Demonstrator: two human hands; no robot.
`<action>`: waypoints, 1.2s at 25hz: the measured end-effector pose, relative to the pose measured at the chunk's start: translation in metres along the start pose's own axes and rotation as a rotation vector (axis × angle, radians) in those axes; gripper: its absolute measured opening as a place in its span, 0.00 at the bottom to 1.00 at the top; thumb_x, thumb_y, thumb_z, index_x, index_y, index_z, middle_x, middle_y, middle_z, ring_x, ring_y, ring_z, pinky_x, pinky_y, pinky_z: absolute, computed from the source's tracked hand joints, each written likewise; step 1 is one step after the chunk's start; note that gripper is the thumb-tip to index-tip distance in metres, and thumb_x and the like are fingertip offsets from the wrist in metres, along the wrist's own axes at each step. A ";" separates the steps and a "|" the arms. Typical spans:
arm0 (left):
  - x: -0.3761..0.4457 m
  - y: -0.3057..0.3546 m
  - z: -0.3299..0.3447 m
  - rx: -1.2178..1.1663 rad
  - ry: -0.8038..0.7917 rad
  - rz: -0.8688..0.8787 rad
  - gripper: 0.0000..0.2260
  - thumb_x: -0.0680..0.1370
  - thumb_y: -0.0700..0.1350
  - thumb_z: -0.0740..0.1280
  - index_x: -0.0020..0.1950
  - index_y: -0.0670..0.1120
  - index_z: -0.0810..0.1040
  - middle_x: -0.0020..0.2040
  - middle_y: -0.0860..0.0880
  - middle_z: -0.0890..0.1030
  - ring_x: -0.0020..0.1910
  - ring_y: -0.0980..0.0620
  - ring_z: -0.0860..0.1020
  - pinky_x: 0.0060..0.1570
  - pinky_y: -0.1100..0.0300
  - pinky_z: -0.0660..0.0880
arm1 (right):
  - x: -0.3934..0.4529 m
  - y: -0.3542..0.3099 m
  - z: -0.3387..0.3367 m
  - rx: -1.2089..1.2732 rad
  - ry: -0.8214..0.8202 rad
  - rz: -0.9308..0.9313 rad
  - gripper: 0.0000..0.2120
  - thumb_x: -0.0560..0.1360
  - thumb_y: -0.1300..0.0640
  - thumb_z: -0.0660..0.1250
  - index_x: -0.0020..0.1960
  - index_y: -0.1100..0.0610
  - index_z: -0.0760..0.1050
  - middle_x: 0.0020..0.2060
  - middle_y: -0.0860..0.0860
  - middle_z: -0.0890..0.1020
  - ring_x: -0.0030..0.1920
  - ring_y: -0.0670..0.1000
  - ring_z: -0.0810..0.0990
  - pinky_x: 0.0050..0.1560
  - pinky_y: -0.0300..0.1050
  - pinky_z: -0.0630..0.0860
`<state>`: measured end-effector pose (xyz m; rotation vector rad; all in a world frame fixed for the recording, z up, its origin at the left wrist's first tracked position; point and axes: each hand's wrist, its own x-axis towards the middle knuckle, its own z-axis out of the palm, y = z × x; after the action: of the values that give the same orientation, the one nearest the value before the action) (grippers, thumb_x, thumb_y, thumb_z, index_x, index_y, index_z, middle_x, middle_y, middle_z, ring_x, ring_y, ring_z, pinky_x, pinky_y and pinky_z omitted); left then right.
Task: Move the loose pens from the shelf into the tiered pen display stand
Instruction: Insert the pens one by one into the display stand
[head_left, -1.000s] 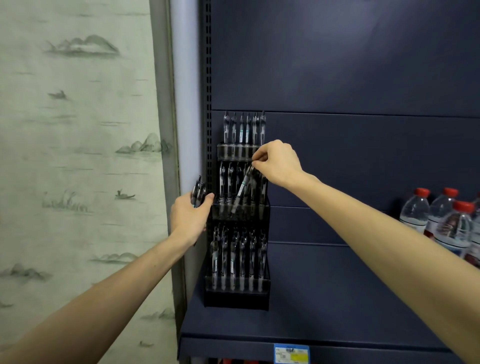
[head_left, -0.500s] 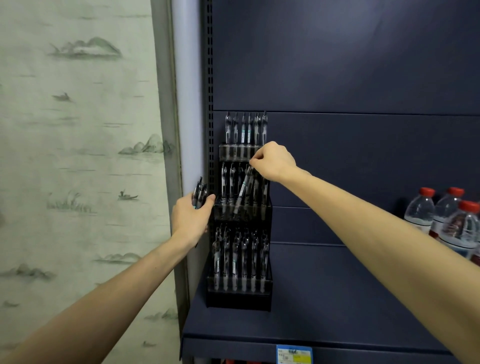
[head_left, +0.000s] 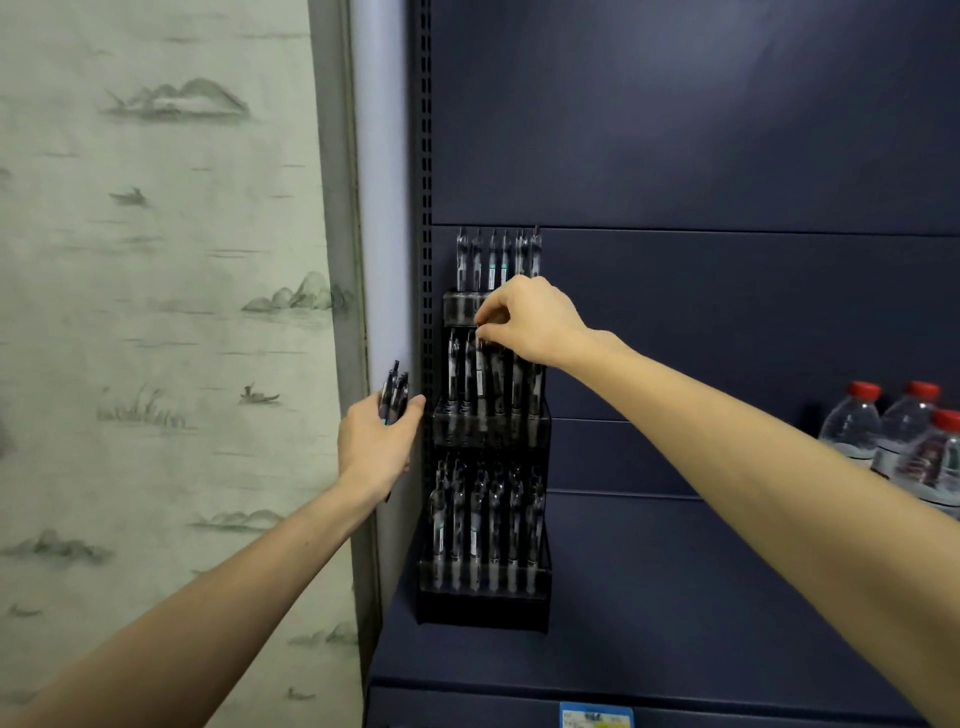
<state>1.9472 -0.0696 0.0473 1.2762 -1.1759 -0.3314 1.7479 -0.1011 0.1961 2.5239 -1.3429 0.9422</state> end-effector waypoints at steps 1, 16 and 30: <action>0.000 0.000 0.000 -0.002 0.002 -0.004 0.18 0.79 0.51 0.71 0.35 0.43 0.71 0.26 0.43 0.73 0.20 0.48 0.71 0.24 0.54 0.74 | 0.001 0.002 -0.002 -0.039 -0.008 0.010 0.07 0.78 0.53 0.72 0.55 0.51 0.85 0.49 0.47 0.86 0.51 0.48 0.84 0.53 0.50 0.82; -0.001 -0.008 -0.002 -0.011 -0.008 -0.025 0.22 0.79 0.52 0.71 0.38 0.36 0.70 0.26 0.41 0.74 0.20 0.47 0.72 0.28 0.50 0.77 | 0.007 0.009 -0.001 0.208 0.039 0.083 0.05 0.78 0.52 0.73 0.47 0.52 0.87 0.43 0.46 0.86 0.45 0.46 0.84 0.51 0.49 0.83; -0.011 0.025 0.010 -0.154 -0.179 -0.092 0.17 0.80 0.48 0.73 0.35 0.45 0.71 0.25 0.48 0.72 0.21 0.51 0.69 0.23 0.61 0.68 | -0.005 0.001 0.001 0.010 -0.123 0.060 0.10 0.80 0.49 0.69 0.51 0.52 0.87 0.42 0.49 0.87 0.43 0.51 0.85 0.48 0.51 0.83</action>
<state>1.9243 -0.0590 0.0621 1.1855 -1.2198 -0.6033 1.7459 -0.0987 0.1924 2.6008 -1.4584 0.8177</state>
